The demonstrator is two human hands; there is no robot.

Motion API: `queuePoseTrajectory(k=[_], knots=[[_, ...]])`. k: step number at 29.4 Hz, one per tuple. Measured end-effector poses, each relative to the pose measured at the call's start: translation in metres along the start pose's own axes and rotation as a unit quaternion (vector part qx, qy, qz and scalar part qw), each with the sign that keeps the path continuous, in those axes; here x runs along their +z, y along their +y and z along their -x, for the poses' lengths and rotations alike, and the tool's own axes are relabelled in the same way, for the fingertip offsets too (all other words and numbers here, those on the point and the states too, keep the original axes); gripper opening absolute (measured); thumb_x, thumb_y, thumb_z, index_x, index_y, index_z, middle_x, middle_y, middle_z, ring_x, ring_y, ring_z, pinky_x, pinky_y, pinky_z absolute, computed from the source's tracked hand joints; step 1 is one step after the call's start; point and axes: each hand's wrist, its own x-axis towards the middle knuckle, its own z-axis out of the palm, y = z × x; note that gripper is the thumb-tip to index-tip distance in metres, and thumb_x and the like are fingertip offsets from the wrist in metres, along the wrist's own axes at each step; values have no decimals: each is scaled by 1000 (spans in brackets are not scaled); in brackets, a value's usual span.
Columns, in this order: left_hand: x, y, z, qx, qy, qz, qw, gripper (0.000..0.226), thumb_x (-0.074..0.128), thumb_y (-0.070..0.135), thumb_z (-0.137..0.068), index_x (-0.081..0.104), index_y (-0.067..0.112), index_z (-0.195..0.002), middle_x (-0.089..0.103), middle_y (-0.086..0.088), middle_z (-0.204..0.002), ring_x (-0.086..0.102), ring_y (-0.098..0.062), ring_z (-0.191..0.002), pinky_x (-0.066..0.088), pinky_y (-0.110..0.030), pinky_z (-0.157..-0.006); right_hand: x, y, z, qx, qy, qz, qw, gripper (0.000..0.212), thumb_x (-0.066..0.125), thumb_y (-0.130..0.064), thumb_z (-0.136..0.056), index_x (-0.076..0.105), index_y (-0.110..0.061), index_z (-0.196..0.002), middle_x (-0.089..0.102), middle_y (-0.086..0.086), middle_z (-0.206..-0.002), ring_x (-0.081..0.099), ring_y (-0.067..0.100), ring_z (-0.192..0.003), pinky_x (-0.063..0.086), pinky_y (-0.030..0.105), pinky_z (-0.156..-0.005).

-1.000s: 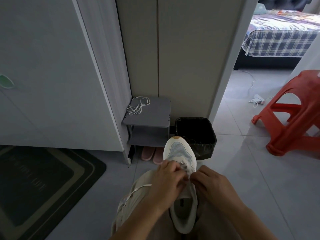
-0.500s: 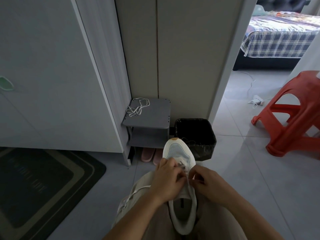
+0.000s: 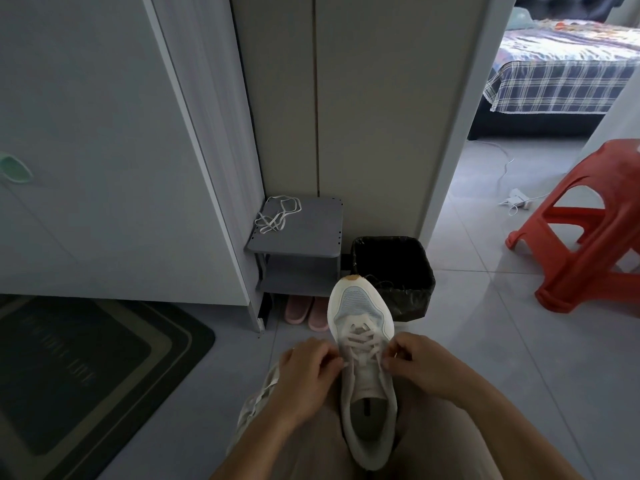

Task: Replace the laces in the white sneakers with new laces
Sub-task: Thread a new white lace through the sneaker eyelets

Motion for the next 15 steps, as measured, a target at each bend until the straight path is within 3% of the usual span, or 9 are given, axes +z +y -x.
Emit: queuePoseTrajectory(k=[3,6,9,12,15], knots=[[-1,5,1,23,0,-30,999,12,50,35,-93,60,30,-95,54,19,-90,48,-2,-96,24,-24,-97,0,-3,2,-21,13,8,1000,15,58,-22,-88,55,-28,-75,52,-12,-72,47,1,-64,38,11,-56],[-3,8,3,4,-11,25,1000,15,56,31,-90,53,36,-76,56,18,-79,52,4,-85,32,-30,-99,-1,-4,5,12,-17,-22,1000,13,58,-21,-88,62,-14,-77,56,-6,-73,48,5,-65,36,13,-60],[1,6,5,-4,3,63,998,20,61,28,-87,52,39,-72,58,17,-79,53,5,-87,38,-34,-96,-1,-6,7,80,-51,-125,988,18,58,-19,-86,61,-6,-75,51,2,-69,45,11,-64,35,21,-60],[-1,7,5,0,3,45,999,9,60,34,-86,60,29,-78,58,16,-80,53,2,-85,37,-30,-94,1,-7,3,100,-10,-78,992,22,56,-19,-87,57,-15,-65,52,-1,-66,46,10,-62,36,20,-59],[-8,2,5,-32,-17,125,991,22,63,37,-81,66,16,-82,64,6,-83,58,-5,-81,47,-33,-85,-1,-8,5,79,-7,-64,995,21,58,-20,-87,59,-15,-67,53,-2,-66,45,7,-61,35,16,-56]])
